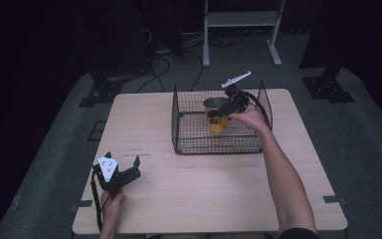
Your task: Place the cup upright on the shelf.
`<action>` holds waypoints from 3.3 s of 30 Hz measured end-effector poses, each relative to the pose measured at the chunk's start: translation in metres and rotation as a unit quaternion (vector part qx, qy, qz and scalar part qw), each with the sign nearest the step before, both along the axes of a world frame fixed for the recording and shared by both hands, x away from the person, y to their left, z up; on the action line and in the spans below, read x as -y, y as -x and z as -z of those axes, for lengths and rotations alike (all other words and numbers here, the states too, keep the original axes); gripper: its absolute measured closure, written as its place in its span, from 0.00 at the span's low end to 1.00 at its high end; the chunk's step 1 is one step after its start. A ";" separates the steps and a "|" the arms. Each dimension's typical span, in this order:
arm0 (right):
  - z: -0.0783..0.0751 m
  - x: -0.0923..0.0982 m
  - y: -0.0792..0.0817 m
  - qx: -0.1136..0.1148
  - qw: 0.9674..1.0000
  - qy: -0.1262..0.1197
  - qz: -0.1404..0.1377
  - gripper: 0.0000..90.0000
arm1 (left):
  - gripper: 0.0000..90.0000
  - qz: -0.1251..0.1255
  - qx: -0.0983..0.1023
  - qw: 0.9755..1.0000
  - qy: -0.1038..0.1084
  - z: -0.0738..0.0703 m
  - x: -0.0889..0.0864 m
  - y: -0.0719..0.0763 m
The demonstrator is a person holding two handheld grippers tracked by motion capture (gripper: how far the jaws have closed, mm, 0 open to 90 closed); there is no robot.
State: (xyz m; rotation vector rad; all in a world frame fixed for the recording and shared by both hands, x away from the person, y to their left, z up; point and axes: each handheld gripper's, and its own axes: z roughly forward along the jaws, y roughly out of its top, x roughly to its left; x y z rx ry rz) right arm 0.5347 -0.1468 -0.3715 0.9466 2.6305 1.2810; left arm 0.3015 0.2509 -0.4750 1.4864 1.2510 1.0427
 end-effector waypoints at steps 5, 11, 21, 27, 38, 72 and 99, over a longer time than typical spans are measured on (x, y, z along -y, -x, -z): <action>0.004 0.000 -0.003 -0.001 1.000 0.009 0.007 0.14 | 0.01 0.000 0.000 1.000 0.000 0.000 0.000 0.000; 0.009 -0.001 -0.006 -0.003 1.000 0.018 0.012 0.13 | 0.01 0.000 0.000 1.000 0.001 0.000 0.000 0.000; 0.020 -0.006 -0.010 -0.013 0.999 0.037 0.016 0.12 | 0.01 0.001 0.000 1.000 0.001 0.000 0.000 0.000; 0.024 -0.011 -0.008 -0.005 0.999 0.050 0.009 0.12 | 0.01 0.001 0.001 1.000 0.001 0.000 0.000 0.000; 0.024 -0.012 -0.002 0.008 0.998 0.062 -0.001 0.11 | 0.01 0.001 0.001 1.000 -0.001 0.000 0.001 0.000; -0.005 0.003 0.010 0.050 0.998 0.027 0.025 0.01 | 0.01 0.000 0.001 1.000 -0.003 0.000 0.001 -0.001; -0.040 0.060 0.062 0.056 0.996 -0.046 0.043 0.02 | 0.01 0.002 0.000 1.000 -0.006 0.000 0.002 0.000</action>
